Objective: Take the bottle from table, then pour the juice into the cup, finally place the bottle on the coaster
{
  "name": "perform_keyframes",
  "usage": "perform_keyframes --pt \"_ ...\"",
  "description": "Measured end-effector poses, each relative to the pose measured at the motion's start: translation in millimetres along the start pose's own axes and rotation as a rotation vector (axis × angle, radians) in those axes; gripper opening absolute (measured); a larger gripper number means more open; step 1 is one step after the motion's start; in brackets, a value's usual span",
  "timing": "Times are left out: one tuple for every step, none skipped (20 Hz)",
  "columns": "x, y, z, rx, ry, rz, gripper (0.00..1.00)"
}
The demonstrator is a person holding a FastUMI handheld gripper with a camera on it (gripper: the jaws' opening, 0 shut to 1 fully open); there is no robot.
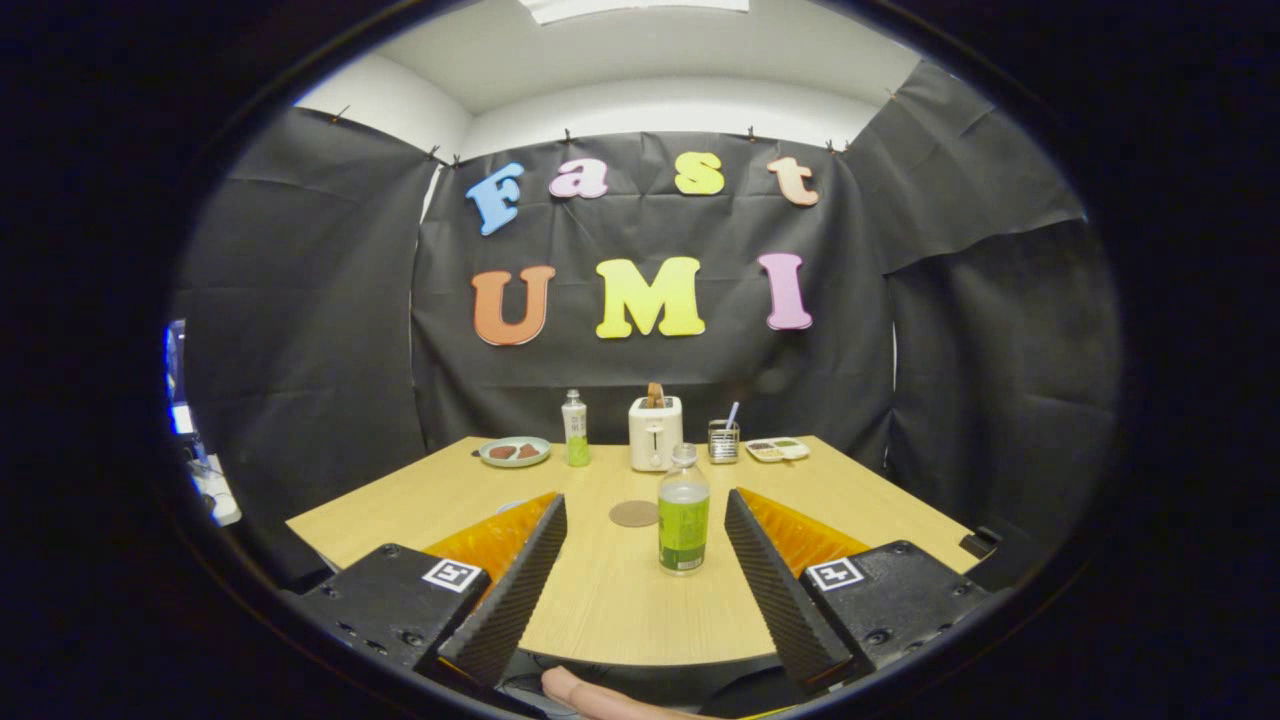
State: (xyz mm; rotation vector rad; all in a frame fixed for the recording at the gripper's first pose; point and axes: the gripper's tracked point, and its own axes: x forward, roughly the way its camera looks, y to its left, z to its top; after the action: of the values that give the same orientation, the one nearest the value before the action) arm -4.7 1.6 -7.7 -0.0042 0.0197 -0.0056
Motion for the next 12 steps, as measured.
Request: perform_keyframes --pt "0.9 -1.1 -1.4 0.0 0.002 -0.002 1.0" --pt "1.5 -3.8 -1.7 0.0 0.006 -0.006 1.0" --pt "3.3 -5.8 -3.9 -0.001 0.009 -0.01 1.0" --pt "4.6 -7.3 -4.6 -0.001 0.011 -0.014 1.0" --pt "6.6 -8.7 -5.2 0.0 0.011 -0.014 1.0" --pt "7.6 -9.2 -5.9 0.001 0.014 -0.016 1.0" --pt "9.9 -10.2 -8.3 0.002 0.018 -0.018 1.0" --pt "11.8 -11.2 -9.3 0.004 0.022 -0.019 1.0" --pt "14.0 -11.4 -11.3 0.004 0.024 -0.018 1.0" --pt "16.7 -11.7 -12.4 0.004 0.025 -0.018 1.0" --pt "19.8 -13.3 -14.3 0.003 0.027 -0.02 1.0" --pt "23.2 -14.9 -15.8 0.001 0.029 -0.023 1.0"
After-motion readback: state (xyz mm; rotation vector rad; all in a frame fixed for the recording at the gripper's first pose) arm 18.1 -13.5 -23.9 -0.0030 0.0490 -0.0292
